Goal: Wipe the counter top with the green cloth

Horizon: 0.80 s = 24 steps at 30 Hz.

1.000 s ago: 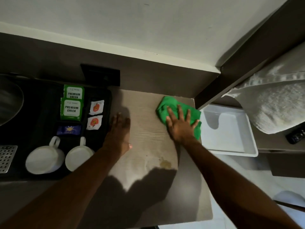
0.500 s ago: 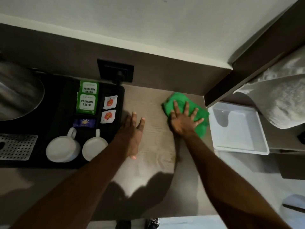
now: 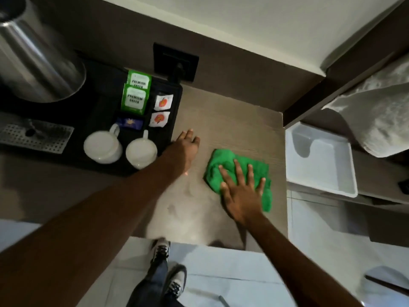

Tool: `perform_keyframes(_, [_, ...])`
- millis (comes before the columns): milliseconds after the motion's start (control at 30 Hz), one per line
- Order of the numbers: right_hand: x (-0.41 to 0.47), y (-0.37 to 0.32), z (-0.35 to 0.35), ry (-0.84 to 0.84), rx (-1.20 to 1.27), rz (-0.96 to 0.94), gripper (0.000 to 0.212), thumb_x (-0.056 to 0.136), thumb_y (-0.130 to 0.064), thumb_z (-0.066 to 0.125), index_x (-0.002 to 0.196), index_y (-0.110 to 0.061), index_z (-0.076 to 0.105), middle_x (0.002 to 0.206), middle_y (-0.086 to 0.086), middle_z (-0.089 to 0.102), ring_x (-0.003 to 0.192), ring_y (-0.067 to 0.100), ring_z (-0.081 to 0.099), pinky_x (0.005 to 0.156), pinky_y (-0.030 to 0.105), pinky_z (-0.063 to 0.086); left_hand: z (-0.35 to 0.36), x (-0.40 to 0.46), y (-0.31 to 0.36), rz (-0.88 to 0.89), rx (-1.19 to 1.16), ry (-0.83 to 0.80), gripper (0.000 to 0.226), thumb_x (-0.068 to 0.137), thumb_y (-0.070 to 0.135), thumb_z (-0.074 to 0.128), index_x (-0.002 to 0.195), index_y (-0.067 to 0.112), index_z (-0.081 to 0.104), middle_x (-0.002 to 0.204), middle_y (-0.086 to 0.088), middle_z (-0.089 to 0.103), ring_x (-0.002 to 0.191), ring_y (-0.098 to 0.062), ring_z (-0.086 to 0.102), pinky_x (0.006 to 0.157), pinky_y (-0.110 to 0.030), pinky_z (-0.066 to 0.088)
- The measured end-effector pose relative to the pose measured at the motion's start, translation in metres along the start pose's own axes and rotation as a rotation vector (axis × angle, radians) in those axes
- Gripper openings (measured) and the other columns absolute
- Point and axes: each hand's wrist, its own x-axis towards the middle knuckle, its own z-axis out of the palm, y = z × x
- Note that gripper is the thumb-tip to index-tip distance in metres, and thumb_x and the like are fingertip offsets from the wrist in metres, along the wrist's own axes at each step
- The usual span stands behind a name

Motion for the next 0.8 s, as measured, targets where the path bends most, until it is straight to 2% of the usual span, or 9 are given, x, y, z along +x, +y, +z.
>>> perform_keyframes(100, [0.025, 0.044, -0.019, 0.01, 0.055, 0.206, 0.052, 0.101, -0.056, 0.018, 0.151, -0.057, 0.008, 0.169, -0.01, -0.002, 0.153, 0.035, -0.006, 0.11, 0.078, 0.0, 0.008, -0.018, 0.005, 0.022, 0.053, 0.017, 0.094, 0.075, 0.022, 0.076, 0.144, -0.001, 0.016, 0.155, -0.03, 0.007, 0.145, -0.041, 0.01, 0.12, -0.045, 0.019])
perform_keyframes(167, [0.043, 0.015, -0.024, -0.013, 0.139, 0.324, 0.053, 0.102, -0.053, 0.021, 0.153, -0.053, 0.01, 0.169, -0.004, 0.0, 0.152, 0.039, -0.007, 0.109, 0.079, -0.003, 0.027, -0.038, 0.013, 0.003, 0.016, 0.074, 0.082, 0.08, 0.02, 0.07, 0.143, 0.0, 0.022, 0.155, -0.029, 0.013, 0.144, -0.039, 0.016, 0.121, -0.041, 0.018])
perform_keyframes(300, [-0.045, -0.018, 0.021, 0.018, -0.007, -0.077, 0.052, 0.099, -0.058, 0.015, 0.151, -0.057, 0.011, 0.168, -0.005, 0.014, 0.152, 0.039, 0.006, 0.109, 0.076, -0.002, 0.044, -0.076, 0.025, -0.004, -0.03, 0.214, 0.052, 0.09, 0.003, 0.046, 0.14, 0.0, 0.031, 0.156, -0.023, 0.02, 0.142, -0.032, 0.027, 0.115, -0.041, 0.031])
perform_keyframes(400, [-0.03, 0.031, 0.003, 0.021, 0.004, 0.004, 0.052, 0.099, -0.059, 0.014, 0.15, -0.058, 0.009, 0.169, -0.01, 0.004, 0.153, 0.036, -0.003, 0.11, 0.078, 0.001, 0.05, -0.108, 0.021, -0.002, 0.069, 0.143, 0.062, 0.086, 0.005, 0.057, 0.14, 0.001, 0.028, 0.156, -0.021, 0.02, 0.141, -0.031, 0.028, 0.113, -0.041, 0.033])
perform_keyframes(500, [0.007, -0.024, -0.012, -0.034, 0.128, 0.244, 0.053, 0.102, -0.052, 0.024, 0.153, -0.051, 0.014, 0.169, -0.001, 0.005, 0.152, 0.043, -0.004, 0.108, 0.08, -0.001, 0.059, -0.136, 0.006, 0.027, 0.101, -0.003, 0.088, 0.082, 0.015, 0.068, 0.147, 0.002, 0.01, 0.16, -0.017, 0.004, 0.147, -0.029, 0.011, 0.119, -0.035, 0.015])
perform_keyframes(600, [-0.06, -0.073, 0.031, -0.009, -0.007, -0.111, 0.053, 0.099, -0.054, 0.024, 0.151, -0.053, 0.019, 0.167, -0.003, 0.018, 0.151, 0.043, 0.008, 0.107, 0.078, -0.005, 0.056, -0.15, -0.007, 0.025, -0.034, -0.016, 0.101, 0.075, 0.018, 0.076, 0.149, 0.007, 0.007, 0.162, -0.009, 0.0, 0.148, -0.021, 0.013, 0.119, -0.032, 0.014])
perform_keyframes(667, [-0.084, -0.02, 0.027, -0.017, -0.038, -0.166, 0.052, 0.098, -0.056, 0.023, 0.15, -0.056, 0.02, 0.167, -0.007, 0.017, 0.152, 0.04, 0.01, 0.109, 0.079, 0.002, 0.056, -0.151, -0.013, 0.038, -0.088, 0.015, 0.099, 0.075, 0.018, 0.076, 0.149, 0.01, 0.012, 0.162, -0.005, 0.004, 0.146, -0.02, 0.019, 0.116, -0.032, 0.019])
perform_keyframes(733, [-0.068, 0.034, 0.006, 0.0, 0.004, 0.085, 0.052, 0.1, -0.056, 0.02, 0.151, -0.056, 0.013, 0.169, -0.009, 0.003, 0.153, 0.036, -0.002, 0.109, 0.079, 0.003, 0.06, -0.148, -0.018, 0.044, -0.11, 0.0, 0.098, 0.074, 0.019, 0.077, 0.149, 0.009, 0.014, 0.161, -0.007, 0.007, 0.146, -0.022, 0.02, 0.117, -0.032, 0.017])
perform_keyframes(800, [-0.039, 0.023, -0.007, -0.043, 0.088, 0.34, 0.052, 0.102, -0.053, 0.022, 0.153, -0.054, 0.011, 0.169, -0.006, 0.0, 0.152, 0.039, -0.007, 0.109, 0.079, 0.001, 0.068, -0.142, -0.021, 0.044, -0.122, -0.002, 0.1, 0.072, 0.021, 0.079, 0.149, 0.009, 0.014, 0.161, -0.008, 0.009, 0.145, -0.024, 0.021, 0.12, -0.037, 0.019])
